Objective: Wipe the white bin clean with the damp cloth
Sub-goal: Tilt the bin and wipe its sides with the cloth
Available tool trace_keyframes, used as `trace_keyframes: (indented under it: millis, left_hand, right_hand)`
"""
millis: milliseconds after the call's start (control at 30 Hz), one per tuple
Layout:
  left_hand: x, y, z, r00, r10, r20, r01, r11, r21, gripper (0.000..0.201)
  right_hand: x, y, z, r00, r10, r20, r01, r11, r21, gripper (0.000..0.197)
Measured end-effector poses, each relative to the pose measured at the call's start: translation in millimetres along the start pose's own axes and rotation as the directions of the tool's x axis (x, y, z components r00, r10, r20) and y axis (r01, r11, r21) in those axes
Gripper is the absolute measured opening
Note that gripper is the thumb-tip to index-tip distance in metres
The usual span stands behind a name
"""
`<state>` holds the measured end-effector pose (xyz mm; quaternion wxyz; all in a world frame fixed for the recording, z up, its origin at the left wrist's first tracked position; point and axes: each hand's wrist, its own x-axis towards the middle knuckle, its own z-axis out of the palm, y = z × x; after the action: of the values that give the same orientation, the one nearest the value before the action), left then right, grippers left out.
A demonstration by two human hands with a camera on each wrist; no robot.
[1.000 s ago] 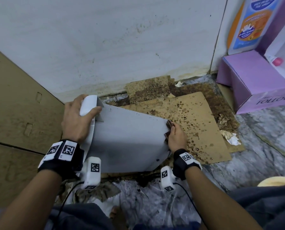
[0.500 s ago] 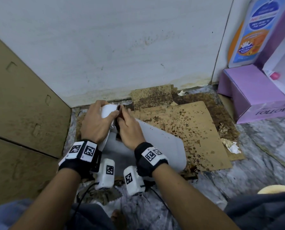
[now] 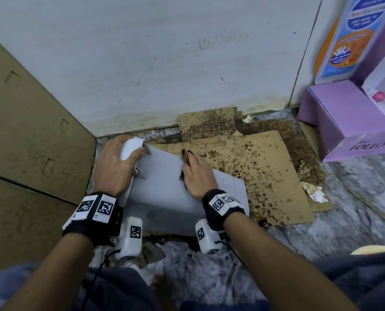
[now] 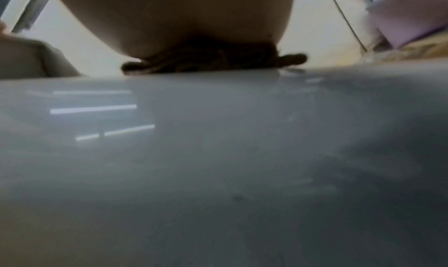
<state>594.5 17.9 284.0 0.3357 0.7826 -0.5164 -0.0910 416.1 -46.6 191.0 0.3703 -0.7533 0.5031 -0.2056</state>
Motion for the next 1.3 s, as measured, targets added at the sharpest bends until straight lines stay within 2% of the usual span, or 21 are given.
trace_keyframes:
  millis: [133, 233, 333, 400, 500, 633, 833, 933, 1100, 1200, 1300]
  left_hand:
    - [1.3, 1.5, 1.9, 1.0, 0.009, -0.003, -0.009, 1.0, 0.018, 0.051]
    - [1.2, 3.0, 3.0, 1.0, 0.002, 0.004, -0.002, 1.0, 0.02, 0.058]
    - [0.4, 2.1, 2.3, 1.0, -0.007, 0.0, 0.007, 1.0, 0.01, 0.056]
    - [-0.7, 2.1, 1.3, 1.0, -0.015, -0.007, 0.015, 1.0, 0.001, 0.052]
    - [-3.4, 1.9, -0.8, 1.0, -0.012, -0.012, 0.012, 1.0, 0.006, 0.049]
    - [-8.0, -3.3, -6.3, 0.999, -0.022, -0.036, 0.021, 1.0, -0.015, 0.047]
    - [-8.8, -5.2, -5.4, 0.999, -0.024, -0.029, 0.024, 1.0, -0.016, 0.049]
    - [-7.2, 0.7, -0.4, 1.0, -0.014, -0.007, 0.014, 1.0, -0.014, 0.051]
    - [-7.3, 16.1, 9.8, 1.0, 0.011, -0.016, -0.011, 1.0, 0.025, 0.042]
    - [-6.7, 16.2, 11.5, 1.0, 0.0, -0.012, 0.0, 1.0, 0.024, 0.045]
    - [-6.0, 12.0, 7.4, 1.0, 0.025, -0.007, -0.025, 1.0, 0.007, 0.051]
  right_hand:
    - [6.2, -42.7, 6.9, 0.993, -0.107, 0.048, 0.099, 0.984, 0.146, 0.049]
    - [11.3, -72.2, 10.0, 0.986, -0.122, 0.116, 0.091, 0.966, 0.244, 0.055]
    - [15.0, -81.7, 11.6, 0.978, -0.156, 0.135, 0.114, 0.954, 0.278, 0.059]
    - [16.5, -77.6, 16.7, 0.974, -0.189, 0.121, 0.158, 0.961, 0.229, 0.059]
    - [16.1, -67.1, 26.2, 0.975, -0.214, 0.055, 0.211, 0.976, 0.06, 0.055]
    - [16.3, -44.3, 22.5, 0.983, -0.184, -0.016, 0.184, 0.983, -0.019, 0.039]
    - [12.3, -1.2, 6.7, 0.999, -0.048, -0.014, 0.048, 0.999, -0.022, 0.025]
    - [10.9, -5.9, 5.8, 0.999, -0.036, -0.035, 0.037, 0.999, 0.028, 0.029]
    - [16.8, -48.6, 19.5, 0.979, -0.192, -0.063, 0.196, 0.979, 0.063, 0.053]
    - [20.5, -57.0, 22.5, 0.974, -0.216, -0.074, 0.221, 0.972, 0.08, 0.048]
    - [14.2, -43.6, 18.1, 0.966, -0.252, -0.056, 0.255, 0.966, 0.043, 0.048]
